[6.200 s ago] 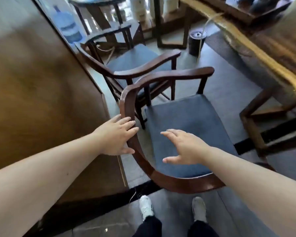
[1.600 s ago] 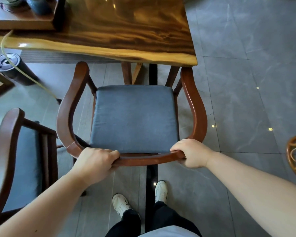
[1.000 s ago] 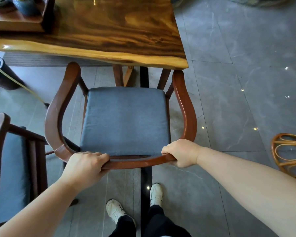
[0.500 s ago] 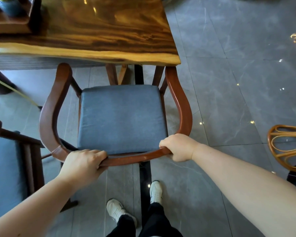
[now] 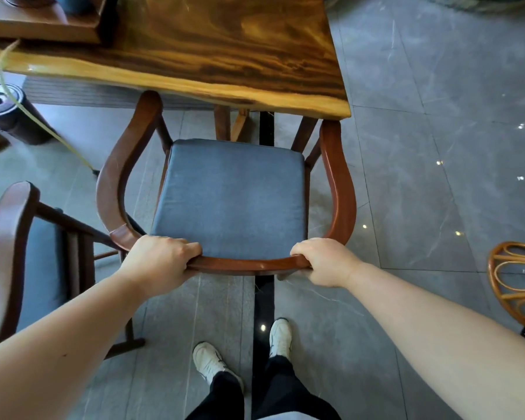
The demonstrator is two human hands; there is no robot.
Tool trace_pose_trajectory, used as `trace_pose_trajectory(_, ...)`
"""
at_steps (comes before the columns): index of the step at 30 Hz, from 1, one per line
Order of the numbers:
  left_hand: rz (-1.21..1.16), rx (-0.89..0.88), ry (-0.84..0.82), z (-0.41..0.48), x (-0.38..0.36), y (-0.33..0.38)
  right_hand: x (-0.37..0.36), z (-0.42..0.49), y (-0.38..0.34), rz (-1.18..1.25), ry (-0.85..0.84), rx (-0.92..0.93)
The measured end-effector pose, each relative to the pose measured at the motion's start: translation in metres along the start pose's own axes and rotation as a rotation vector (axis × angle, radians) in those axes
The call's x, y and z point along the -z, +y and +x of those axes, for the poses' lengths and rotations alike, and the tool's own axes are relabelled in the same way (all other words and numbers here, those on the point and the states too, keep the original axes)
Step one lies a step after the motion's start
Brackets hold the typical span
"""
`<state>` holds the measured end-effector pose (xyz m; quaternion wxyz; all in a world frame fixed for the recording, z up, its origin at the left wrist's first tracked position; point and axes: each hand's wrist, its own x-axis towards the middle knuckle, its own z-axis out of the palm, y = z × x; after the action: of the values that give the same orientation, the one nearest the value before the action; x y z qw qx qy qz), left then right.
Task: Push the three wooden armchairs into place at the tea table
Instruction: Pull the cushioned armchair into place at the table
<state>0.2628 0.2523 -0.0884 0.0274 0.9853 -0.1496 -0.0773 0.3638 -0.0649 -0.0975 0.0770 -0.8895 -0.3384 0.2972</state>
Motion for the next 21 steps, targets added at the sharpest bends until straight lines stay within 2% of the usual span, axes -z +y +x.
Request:
trace_pose_trajectory(9,-0.023,0.103,-0.053,-0.003,0.006,0.009,0.005,-0.003,-0.017,-0.031,0.0,-0.046)
trace_pose_trajectory(12,-0.059,0.108,-0.051,-0.007,0.011,0.014,0.01,0.002,-0.039,-0.094,0.024,0.064)
trace_pose_trajectory(16,-0.016,0.103,0.041,-0.042,0.022,0.011,0.021,0.015,-0.087,-0.182,0.044,0.216)
trace_pose_trajectory(21,0.041,0.276,0.056,-0.113,0.034,-0.008,0.027,0.044,-0.152,-0.302,0.051,0.417)
